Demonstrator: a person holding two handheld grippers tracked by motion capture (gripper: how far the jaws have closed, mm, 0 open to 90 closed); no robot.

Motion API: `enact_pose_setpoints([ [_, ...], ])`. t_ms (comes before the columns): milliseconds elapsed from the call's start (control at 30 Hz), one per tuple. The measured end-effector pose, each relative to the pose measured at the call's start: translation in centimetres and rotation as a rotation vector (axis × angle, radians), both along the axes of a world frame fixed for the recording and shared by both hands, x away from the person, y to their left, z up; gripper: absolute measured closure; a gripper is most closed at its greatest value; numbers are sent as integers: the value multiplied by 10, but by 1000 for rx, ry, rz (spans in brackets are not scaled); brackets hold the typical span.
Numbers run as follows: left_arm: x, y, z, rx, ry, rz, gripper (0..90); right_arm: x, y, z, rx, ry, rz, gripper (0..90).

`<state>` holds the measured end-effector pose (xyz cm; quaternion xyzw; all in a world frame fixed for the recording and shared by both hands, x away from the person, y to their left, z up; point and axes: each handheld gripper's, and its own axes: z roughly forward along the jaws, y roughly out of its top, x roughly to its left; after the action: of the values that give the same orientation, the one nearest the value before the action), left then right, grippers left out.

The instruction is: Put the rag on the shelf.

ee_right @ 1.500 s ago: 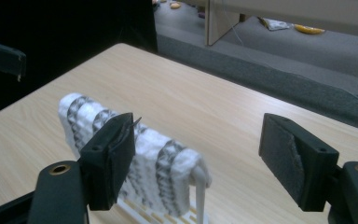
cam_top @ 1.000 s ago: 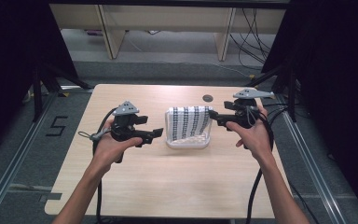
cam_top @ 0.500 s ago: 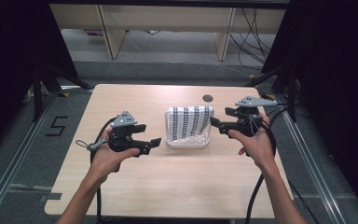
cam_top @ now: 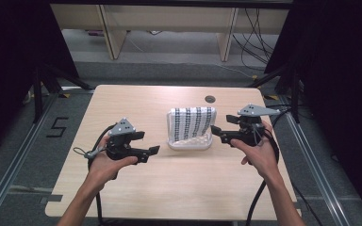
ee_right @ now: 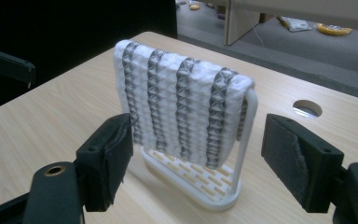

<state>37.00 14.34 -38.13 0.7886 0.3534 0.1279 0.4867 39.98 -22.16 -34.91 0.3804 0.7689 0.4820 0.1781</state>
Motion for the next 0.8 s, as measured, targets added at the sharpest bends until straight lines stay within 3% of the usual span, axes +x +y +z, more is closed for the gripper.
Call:
enact_pose_setpoints([
  [67, -1, 0, -2, -4, -1, -7, 213, -1, -1, -1, -6, 0, 5, 260],
  [100, -1, 1, -4, -6, -3, -8, 213, -2, 1, -3, 18, 15, -5, 259],
  [133, -2, 1, -4, 3, 0, -2, 213, -2, 0, -5, -4, 9, 3, 256],
  [333, -5, 4, -8, -4, -7, -9, 213, -5, -1, -10, -6, 20, 11, 252],
  [400, -6, 5, -10, 7, -6, -1, 213, -8, 0, -11, 14, 32, 15, 251],
  [433, -7, 6, -10, 17, 2, 3, 213, -7, 0, -12, 7, 13, 22, 248],
  [467, -7, 7, -11, 14, 2, 1, 213, -10, 1, -12, 9, 31, 16, 247],
  [600, -11, 9, -16, 17, 6, 5, 213, -13, 2, -14, 14, 25, 27, 245],
  [633, -12, 10, -18, 17, 5, 3, 213, -13, 1, -14, -4, 11, 33, 244],
  [667, -13, 11, -18, 29, 9, 2, 213, -16, 3, -15, 13, 23, 28, 243],
  [700, -15, 11, -21, 27, 5, 2, 213, -18, 2, -15, -6, 24, 31, 241],
  [800, -16, 13, -23, 26, 12, -5, 213, -21, 2, -15, -2, 28, 38, 240],
])
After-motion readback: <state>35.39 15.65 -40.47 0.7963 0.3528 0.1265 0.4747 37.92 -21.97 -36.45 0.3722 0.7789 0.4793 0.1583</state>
